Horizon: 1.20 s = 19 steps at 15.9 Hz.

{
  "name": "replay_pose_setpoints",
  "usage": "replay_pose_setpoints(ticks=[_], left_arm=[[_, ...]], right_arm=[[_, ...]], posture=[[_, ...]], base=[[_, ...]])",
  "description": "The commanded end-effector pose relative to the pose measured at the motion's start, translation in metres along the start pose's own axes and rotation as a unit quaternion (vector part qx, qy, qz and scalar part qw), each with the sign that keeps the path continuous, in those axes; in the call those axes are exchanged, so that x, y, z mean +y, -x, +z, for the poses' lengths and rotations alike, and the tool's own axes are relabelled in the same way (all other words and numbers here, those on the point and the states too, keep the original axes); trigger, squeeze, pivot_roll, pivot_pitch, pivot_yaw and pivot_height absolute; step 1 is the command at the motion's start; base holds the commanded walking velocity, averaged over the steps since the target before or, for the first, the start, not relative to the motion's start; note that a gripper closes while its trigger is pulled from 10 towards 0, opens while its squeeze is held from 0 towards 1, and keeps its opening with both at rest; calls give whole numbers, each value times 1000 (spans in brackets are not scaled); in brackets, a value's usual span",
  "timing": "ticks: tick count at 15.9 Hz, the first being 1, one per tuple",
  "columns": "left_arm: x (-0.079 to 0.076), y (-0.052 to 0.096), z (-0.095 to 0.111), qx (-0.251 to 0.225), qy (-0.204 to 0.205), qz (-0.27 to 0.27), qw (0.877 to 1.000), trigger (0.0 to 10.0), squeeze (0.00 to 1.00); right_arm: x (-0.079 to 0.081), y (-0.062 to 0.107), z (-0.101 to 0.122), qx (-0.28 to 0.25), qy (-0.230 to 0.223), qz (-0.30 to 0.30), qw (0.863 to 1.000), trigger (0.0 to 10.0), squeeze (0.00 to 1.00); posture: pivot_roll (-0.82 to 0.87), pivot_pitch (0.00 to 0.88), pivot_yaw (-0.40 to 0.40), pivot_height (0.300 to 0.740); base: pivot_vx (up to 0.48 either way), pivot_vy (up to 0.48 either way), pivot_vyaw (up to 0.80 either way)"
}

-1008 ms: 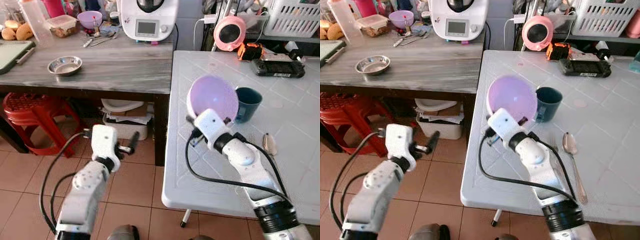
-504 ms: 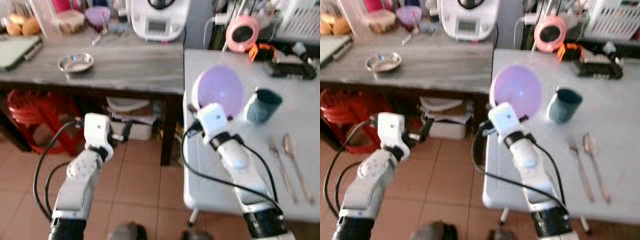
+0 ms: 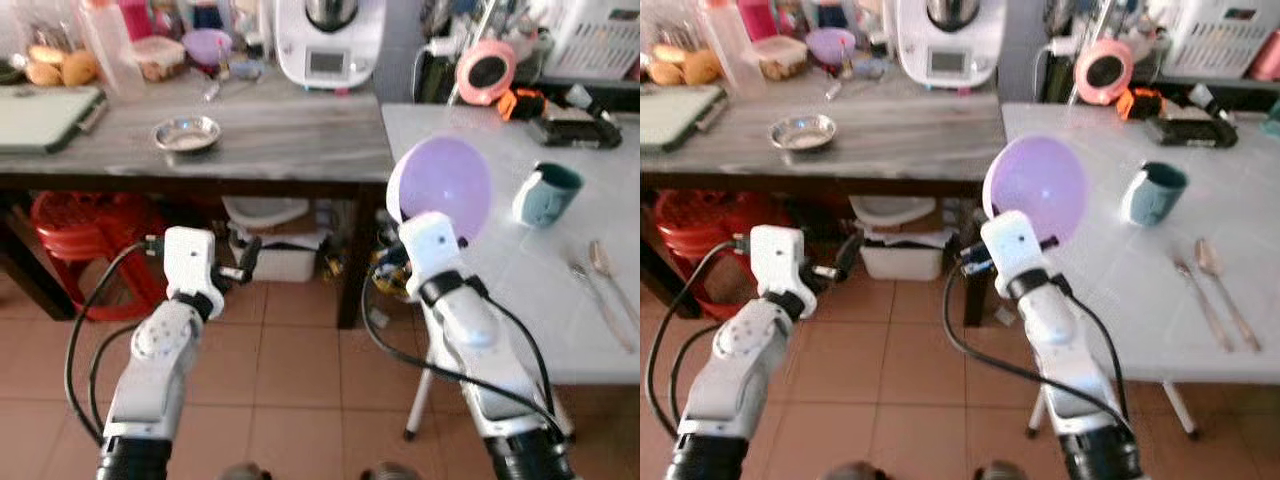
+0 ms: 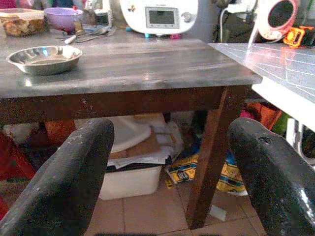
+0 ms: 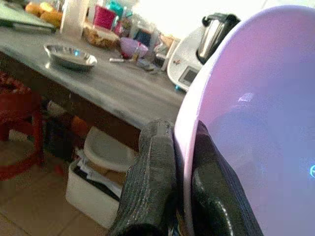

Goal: Setting the table

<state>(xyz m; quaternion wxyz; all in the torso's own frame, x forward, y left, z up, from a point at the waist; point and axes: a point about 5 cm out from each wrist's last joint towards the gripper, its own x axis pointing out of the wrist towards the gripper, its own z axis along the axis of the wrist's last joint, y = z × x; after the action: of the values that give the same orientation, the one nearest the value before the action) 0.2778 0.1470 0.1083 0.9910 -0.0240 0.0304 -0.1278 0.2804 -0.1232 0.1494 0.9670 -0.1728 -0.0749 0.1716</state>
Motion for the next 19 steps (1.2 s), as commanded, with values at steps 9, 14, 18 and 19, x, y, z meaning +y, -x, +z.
replay_pose_setpoints(ticks=[9, 14, 18, 19], left_arm=[[-9, -3, 2, -17, 8, -17, 1000, 10000, 0], [-10, -4, 3, -22, 3, -10, 1000, 10000, 0], [5, 8, 2, -35, -23, 77, 996, 10000, 0], [6, 10, 2, -35, -28, 88, 995, 10000, 0]], right_arm=[[-4, 2, 0, -5, 7, -13, 1000, 10000, 0], [-4, 2, 0, -7, 10, -14, 1000, 10000, 0], [-3, 14, -9, 2, -19, -44, 999, 10000, 0], [-4, 16, -9, 2, -26, -53, 998, 10000, 0]], posture=[[-31, 0, 25, 740], [-32, 0, 27, 740], [-26, 0, 24, 740], [-25, 0, 23, 740]], base=[[0, 475, 0], [0, 456, 0], [0, 196, 0], [0, 0, 0]])
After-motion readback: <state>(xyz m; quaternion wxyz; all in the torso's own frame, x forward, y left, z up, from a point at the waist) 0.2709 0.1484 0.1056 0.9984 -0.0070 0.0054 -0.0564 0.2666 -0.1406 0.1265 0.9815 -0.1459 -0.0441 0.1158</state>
